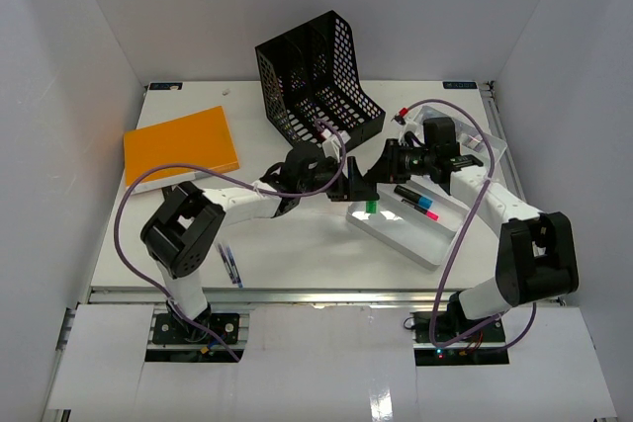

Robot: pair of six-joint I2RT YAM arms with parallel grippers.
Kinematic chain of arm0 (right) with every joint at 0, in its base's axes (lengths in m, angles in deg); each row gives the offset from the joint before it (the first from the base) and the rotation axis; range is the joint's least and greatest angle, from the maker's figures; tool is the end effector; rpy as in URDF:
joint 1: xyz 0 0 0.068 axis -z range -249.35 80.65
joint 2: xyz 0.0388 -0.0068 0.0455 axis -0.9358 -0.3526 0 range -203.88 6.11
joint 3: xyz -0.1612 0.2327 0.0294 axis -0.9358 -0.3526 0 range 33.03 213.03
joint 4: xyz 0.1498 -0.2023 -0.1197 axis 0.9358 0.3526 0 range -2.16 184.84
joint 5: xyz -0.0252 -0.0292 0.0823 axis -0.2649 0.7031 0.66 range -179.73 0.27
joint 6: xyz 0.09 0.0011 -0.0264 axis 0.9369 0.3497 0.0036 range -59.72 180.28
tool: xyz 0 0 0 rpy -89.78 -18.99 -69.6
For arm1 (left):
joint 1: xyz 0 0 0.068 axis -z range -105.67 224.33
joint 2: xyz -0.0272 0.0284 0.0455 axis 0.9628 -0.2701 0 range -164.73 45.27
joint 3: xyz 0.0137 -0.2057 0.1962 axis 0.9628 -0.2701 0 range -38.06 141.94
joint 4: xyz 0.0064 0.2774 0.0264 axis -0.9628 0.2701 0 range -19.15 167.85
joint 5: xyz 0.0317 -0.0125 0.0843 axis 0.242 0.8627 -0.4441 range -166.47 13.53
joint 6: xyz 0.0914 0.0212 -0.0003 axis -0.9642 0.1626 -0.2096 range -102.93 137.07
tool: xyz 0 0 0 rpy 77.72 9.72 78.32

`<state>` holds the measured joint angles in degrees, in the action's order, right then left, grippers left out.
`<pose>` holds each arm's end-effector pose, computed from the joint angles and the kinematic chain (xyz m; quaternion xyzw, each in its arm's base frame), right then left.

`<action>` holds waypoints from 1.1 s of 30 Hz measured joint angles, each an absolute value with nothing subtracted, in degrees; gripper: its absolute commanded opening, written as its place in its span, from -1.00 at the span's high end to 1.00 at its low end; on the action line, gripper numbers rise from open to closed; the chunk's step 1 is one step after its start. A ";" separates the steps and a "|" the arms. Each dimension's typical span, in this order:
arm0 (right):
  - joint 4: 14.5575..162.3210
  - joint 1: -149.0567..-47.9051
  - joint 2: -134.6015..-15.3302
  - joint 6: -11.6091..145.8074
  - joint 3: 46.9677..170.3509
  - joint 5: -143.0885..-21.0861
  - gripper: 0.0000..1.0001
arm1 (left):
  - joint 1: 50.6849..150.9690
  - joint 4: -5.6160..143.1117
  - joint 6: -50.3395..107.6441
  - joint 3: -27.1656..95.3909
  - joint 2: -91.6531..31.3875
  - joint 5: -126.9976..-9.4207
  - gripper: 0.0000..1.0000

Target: Organize the desk

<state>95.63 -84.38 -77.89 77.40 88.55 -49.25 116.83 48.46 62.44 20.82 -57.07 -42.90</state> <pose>0.3362 0.1472 0.2334 -0.1410 0.8397 0.4139 0.3221 0.2973 -0.3360 0.1937 0.1436 0.7932 -0.5474 0.2249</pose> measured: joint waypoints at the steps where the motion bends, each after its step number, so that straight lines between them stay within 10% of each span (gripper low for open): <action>1: 96.15 -84.30 -77.85 76.51 88.95 -49.73 0.85 | 116.83 48.61 62.21 20.93 -56.82 -43.14 -0.90; 16: 104.41 -80.99 -75.29 40.75 92.71 -76.89 0.78 | 102.47 66.22 52.85 6.96 -23.25 -62.30 -0.96; 27: 108.60 -81.76 -82.35 31.38 90.41 -80.69 -0.42 | 80.51 87.83 52.16 2.28 -12.96 -73.08 -0.92; 33: 110.46 -81.88 -77.15 31.27 89.11 -76.58 -0.71 | 75.99 93.96 51.99 1.76 -11.62 -77.59 -0.92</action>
